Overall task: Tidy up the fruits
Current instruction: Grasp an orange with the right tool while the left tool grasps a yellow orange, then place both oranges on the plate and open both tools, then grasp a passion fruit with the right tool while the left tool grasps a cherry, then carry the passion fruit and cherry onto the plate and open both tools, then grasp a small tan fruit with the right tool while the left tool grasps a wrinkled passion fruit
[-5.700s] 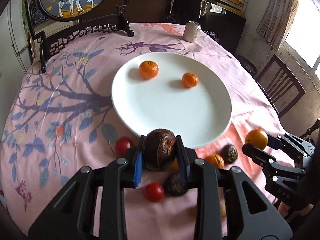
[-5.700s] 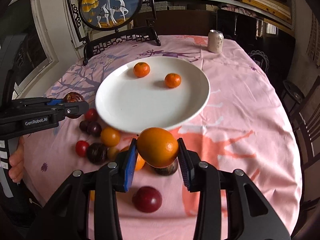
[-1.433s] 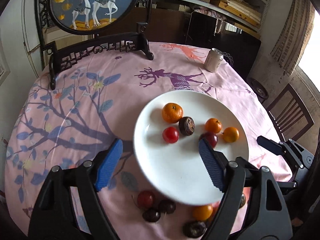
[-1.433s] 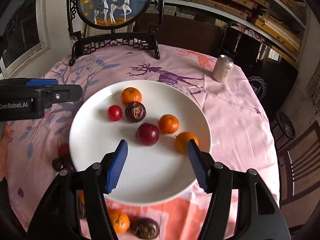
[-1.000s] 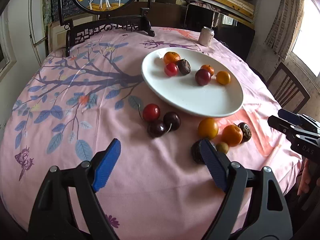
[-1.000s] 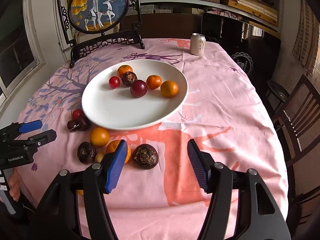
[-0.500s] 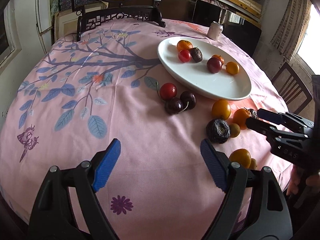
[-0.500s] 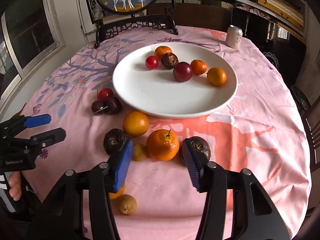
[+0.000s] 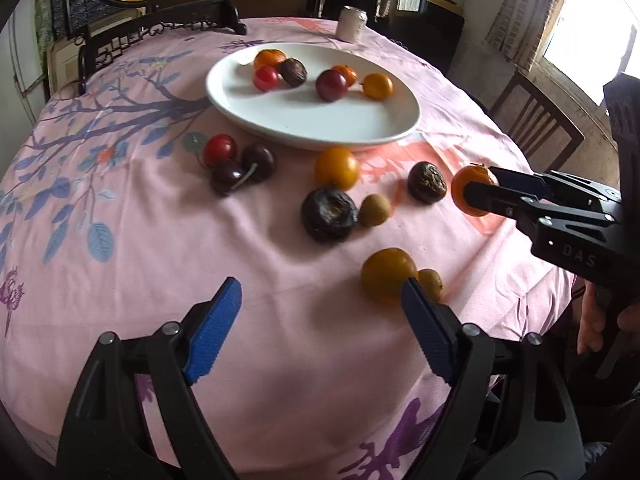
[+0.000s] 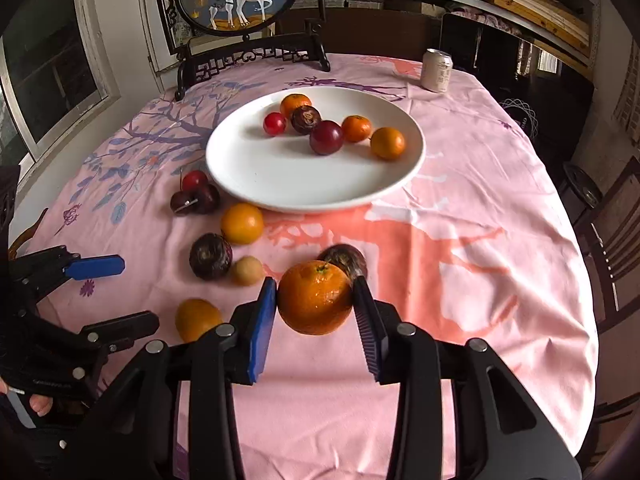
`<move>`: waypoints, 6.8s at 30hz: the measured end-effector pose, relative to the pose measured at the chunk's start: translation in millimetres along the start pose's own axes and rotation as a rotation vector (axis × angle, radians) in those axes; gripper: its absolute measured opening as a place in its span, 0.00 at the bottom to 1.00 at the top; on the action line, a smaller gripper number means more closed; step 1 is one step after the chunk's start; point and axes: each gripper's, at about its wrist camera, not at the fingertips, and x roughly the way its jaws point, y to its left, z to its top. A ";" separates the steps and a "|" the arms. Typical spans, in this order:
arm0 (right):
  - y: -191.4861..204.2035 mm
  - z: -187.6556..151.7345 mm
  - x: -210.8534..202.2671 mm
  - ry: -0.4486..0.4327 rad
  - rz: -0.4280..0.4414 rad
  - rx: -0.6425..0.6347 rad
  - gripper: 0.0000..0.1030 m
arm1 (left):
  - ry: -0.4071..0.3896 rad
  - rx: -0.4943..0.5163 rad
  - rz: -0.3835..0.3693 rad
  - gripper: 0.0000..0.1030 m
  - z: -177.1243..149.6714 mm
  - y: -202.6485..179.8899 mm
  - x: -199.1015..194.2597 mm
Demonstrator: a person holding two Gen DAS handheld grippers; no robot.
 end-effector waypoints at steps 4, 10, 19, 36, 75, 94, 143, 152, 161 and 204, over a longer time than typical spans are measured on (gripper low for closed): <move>-23.0 -29.4 3.8 0.045 -0.012 0.058 0.38 | 0.062 0.017 -0.025 0.74 2.6 -14.3 21.7; -37.0 -37.2 7.8 0.030 0.043 0.097 0.39 | 0.077 0.036 -0.018 0.64 9.2 -32.4 39.7; -37.6 -24.4 28.3 0.059 0.105 0.089 0.40 | 0.053 0.030 -0.067 0.36 19.8 -42.5 48.5; -18.5 -7.6 12.4 -0.010 0.038 0.039 0.39 | -0.025 -0.028 -0.094 0.35 24.4 -20.4 17.7; -8.3 173.7 101.2 -0.040 -0.147 -0.142 0.60 | -0.087 -0.105 0.108 0.59 193.3 78.1 37.9; -9.6 14.7 25.4 0.011 -0.110 0.035 0.60 | -0.059 -0.051 0.081 0.71 27.0 32.0 3.8; -10.6 11.3 27.5 -0.015 0.036 0.097 0.40 | -0.141 -0.051 0.054 0.29 46.0 37.4 -17.7; -9.7 37.1 31.9 -0.021 0.043 0.059 0.40 | -0.108 0.005 0.028 0.29 95.1 29.2 -6.0; -22.8 115.3 91.3 0.011 -0.018 0.017 0.40 | -0.026 0.004 0.086 0.29 181.2 37.0 64.7; 11.9 -6.5 23.4 0.070 -0.002 0.016 0.57 | -0.072 -0.133 0.048 0.65 32.1 59.2 -5.8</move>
